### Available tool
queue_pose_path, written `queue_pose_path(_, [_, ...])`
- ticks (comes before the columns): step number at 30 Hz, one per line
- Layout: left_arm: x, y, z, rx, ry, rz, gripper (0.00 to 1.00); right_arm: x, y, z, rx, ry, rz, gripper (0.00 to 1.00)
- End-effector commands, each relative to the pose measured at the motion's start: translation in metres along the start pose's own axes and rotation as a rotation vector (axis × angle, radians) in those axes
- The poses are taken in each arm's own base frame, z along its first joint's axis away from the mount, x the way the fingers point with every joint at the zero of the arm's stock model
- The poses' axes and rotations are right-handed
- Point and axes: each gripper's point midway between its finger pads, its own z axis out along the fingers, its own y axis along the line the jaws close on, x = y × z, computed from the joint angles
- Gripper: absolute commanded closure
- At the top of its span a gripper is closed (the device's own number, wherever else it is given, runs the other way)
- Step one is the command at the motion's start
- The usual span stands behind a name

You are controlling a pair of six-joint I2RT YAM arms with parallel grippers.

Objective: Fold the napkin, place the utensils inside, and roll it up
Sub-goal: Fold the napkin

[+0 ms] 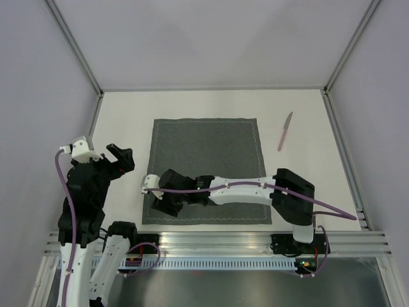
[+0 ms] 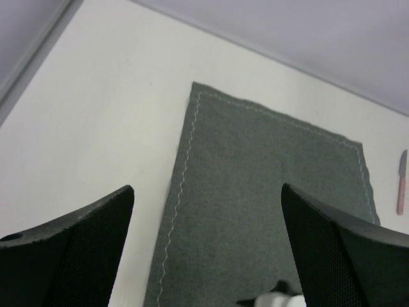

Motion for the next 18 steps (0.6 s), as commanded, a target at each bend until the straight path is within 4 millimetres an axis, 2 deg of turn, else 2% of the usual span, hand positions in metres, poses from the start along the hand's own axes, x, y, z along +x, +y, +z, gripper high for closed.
queue_pose_path(1, [-0.047,-0.006,-0.008,-0.027,-0.096,-0.011,0.0,-0.029,0.014,0.015,-0.03,-0.065,0.019,0.35])
queue_pose_path(3, [-0.063,-0.01,-0.012,-0.028,-0.119,-0.013,0.0,-0.035,0.022,0.027,-0.04,-0.071,0.013,0.37])
queue_pose_path(4, [-0.065,-0.011,-0.01,-0.036,-0.104,-0.01,0.0,-0.038,0.025,0.031,-0.041,-0.072,0.009,0.37])
queue_pose_path(5, [-0.076,-0.015,-0.015,-0.029,-0.124,-0.02,0.0,-0.038,0.032,0.041,-0.048,-0.068,0.001,0.38])
queue_pose_path(7, [-0.084,-0.018,-0.018,-0.025,-0.125,-0.031,0.0,-0.04,0.036,0.051,-0.054,-0.078,-0.002,0.39])
queue_pose_path(8, [-0.095,-0.023,-0.025,-0.009,-0.149,-0.039,0.0,-0.037,0.039,0.061,-0.06,-0.069,0.003,0.41])
queue_pose_path(11, [-0.115,-0.03,-0.036,0.007,-0.178,-0.043,0.0,-0.034,0.045,0.076,-0.08,-0.058,0.005,0.46])
queue_pose_path(18, [-0.132,-0.036,-0.045,0.022,-0.191,-0.024,0.0,-0.039,0.068,0.092,-0.117,-0.032,0.018,0.5])
